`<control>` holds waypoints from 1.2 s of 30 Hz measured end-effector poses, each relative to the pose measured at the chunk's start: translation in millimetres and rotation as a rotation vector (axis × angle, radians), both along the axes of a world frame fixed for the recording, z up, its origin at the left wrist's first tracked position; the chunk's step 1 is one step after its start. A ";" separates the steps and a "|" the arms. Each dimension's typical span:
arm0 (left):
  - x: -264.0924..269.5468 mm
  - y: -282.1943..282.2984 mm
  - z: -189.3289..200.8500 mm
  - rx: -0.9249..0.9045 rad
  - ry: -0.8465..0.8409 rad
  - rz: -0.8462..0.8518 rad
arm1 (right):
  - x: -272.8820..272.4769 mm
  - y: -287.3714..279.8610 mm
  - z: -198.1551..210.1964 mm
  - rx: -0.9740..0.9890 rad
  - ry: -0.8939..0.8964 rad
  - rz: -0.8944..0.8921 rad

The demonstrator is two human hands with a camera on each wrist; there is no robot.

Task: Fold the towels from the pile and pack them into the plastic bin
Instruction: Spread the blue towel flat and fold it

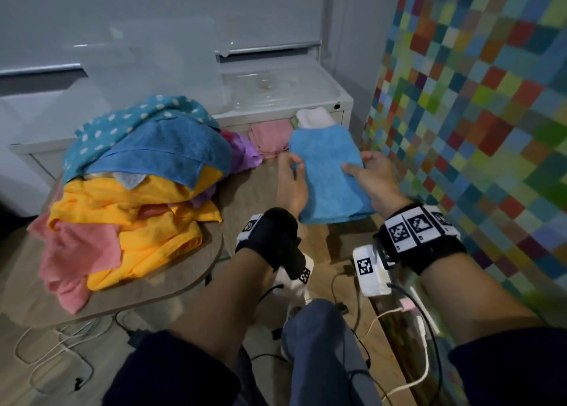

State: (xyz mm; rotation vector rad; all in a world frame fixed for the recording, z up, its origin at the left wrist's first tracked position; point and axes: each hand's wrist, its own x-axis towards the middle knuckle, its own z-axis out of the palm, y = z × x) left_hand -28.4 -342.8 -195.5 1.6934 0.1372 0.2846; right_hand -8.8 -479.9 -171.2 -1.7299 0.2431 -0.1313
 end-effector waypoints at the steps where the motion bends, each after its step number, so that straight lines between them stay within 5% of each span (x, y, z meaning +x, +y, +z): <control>1: 9.5 2.4 10.6 -0.022 -0.064 0.015 | 13.1 2.6 8.6 0.014 -0.031 0.008; 5: 59.6 12.7 44.5 -0.004 -0.179 0.101 | 72.5 7.4 43.1 -0.225 0.081 0.186; 9: 109.5 15.5 52.2 -0.069 -0.033 -0.051 | 124.9 10.6 51.7 -0.407 0.027 0.192; 15: 155.6 14.1 26.8 -0.138 0.009 -0.161 | 168.3 10.4 22.7 -0.320 -0.130 0.020; 19: 163.5 10.0 -6.8 -0.134 0.081 -0.112 | 172.0 7.8 -12.2 -0.457 -0.026 0.092; 23: 171.4 5.3 -2.5 -0.071 -0.002 -0.092 | 171.8 12.9 -19.8 -0.914 -0.374 -0.045; 25: 173.8 2.3 1.6 -0.001 -0.060 -0.068 | 177.1 21.7 -18.6 -0.979 -0.509 0.099; 29: 168.5 2.2 -3.4 0.090 0.005 -0.049 | 184.0 30.7 -31.9 -1.093 -0.180 0.506; 36: 122.8 45.5 14.5 0.424 0.052 -0.225 | 179.6 34.3 -21.1 -1.226 -0.052 0.558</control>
